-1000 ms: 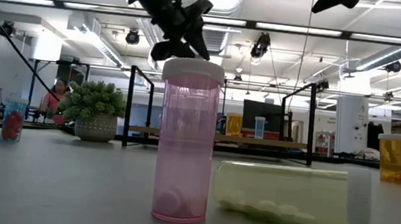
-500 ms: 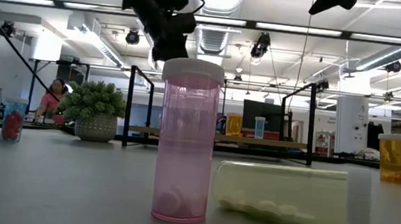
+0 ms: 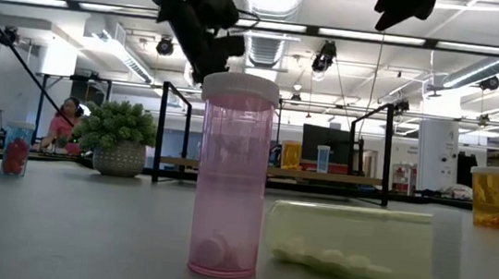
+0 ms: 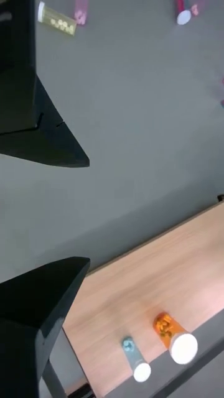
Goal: Pick and place medicine bottles onto shelf by color
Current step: Put the top yellow pill bottle on the shelf
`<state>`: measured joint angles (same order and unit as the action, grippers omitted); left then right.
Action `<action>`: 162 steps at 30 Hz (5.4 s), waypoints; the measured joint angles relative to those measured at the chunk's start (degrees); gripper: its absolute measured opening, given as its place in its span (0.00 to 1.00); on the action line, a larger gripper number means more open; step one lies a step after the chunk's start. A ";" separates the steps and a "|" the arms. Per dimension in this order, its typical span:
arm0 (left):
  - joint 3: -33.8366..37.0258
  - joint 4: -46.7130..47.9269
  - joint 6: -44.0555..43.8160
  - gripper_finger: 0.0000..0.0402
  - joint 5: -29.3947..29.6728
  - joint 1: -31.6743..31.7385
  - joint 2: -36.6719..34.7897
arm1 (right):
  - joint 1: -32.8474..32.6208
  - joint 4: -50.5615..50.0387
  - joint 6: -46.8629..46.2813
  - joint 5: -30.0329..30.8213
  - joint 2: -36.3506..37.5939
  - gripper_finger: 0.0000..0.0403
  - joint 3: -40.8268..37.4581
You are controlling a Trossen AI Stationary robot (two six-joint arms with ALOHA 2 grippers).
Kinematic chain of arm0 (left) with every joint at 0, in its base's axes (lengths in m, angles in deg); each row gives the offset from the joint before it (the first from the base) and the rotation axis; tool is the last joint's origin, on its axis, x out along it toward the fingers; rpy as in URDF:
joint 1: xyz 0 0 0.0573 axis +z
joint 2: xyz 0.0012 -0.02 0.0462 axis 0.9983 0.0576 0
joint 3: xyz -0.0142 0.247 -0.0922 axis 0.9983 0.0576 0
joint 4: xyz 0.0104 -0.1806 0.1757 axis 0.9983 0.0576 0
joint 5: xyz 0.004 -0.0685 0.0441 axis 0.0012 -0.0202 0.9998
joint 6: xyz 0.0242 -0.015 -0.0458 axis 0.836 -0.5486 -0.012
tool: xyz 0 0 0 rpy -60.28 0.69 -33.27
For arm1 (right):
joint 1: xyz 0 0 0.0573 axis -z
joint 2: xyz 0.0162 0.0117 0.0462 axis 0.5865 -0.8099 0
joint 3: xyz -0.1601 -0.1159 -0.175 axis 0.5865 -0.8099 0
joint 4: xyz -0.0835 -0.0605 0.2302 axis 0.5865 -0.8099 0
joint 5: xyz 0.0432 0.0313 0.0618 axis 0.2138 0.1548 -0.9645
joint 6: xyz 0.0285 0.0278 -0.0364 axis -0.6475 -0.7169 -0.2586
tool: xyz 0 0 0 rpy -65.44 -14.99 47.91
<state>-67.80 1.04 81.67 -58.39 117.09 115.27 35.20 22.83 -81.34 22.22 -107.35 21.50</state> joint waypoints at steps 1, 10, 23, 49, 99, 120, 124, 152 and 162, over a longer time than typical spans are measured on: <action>-0.07 0.06 0.07 0.26 0.00 0.00 0.83 | 0.00 0.01 0.01 0.00 -0.46 0.59 0.00; -2.01 2.20 2.55 0.26 1.01 0.04 5.26 | 0.00 0.27 0.00 0.00 -5.68 0.59 0.00; -5.35 2.77 5.85 0.26 4.67 1.59 5.47 | -0.28 1.12 -0.50 5.40 -12.96 0.59 0.00; -5.97 5.93 5.57 0.26 5.20 3.21 10.40 | -0.50 1.66 -0.46 5.42 -4.05 0.59 0.00; -6.08 5.75 10.50 0.26 6.01 4.11 10.25 | 1.88 54.58 26.21 -7.76 35.65 0.59 -51.13; -6.08 4.68 13.49 0.26 5.25 7.41 10.35 | 1.88 54.03 25.07 -7.65 30.12 0.59 -53.16; -6.08 4.93 13.35 0.26 4.83 7.41 10.79 | 1.88 54.03 25.05 -7.65 28.90 0.59 -53.16; -5.92 5.27 9.84 0.26 2.58 7.39 10.86 | 1.88 54.03 25.05 -7.65 17.59 0.59 -53.16; -5.84 2.52 7.19 0.26 2.56 7.41 10.88 | 1.86 50.58 12.63 -1.44 16.52 0.59 -53.16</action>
<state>-73.63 3.55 88.87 -55.84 124.50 126.15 37.06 73.41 -68.71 20.78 -90.82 -31.66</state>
